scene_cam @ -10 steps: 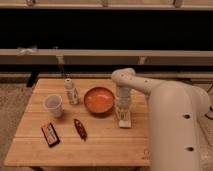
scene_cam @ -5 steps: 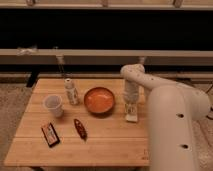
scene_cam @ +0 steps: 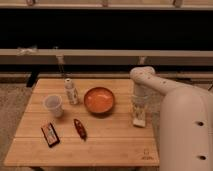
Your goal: Wipe the white sponge on the table
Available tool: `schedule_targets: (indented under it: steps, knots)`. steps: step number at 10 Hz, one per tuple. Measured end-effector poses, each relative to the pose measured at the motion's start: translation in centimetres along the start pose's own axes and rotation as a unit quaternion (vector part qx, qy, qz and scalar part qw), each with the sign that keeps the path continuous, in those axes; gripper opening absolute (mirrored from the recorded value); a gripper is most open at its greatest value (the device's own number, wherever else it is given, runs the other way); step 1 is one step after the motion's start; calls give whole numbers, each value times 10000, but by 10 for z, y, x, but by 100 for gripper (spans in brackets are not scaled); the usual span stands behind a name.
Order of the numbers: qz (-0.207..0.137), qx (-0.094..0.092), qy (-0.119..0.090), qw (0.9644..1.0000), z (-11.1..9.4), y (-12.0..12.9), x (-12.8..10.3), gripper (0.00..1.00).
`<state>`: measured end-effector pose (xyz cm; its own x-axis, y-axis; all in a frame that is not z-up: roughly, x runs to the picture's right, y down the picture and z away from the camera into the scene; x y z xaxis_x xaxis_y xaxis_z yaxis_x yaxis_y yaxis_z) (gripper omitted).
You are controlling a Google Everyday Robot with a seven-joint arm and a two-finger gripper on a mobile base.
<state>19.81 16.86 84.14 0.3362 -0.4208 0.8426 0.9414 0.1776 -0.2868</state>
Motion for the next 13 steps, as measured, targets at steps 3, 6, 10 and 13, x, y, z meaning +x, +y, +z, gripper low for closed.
schedule_targets:
  steps: [3,6,10,13]
  knots:
    - [-18,18,-148,9999,9,7,-34,0]
    - [-172,61,-352,9992,22,3,-71,0]
    - [-624,104,-452,9970,26,-31,-95,0]
    - [-942,148,-492,9942,27,-56,-105,0]
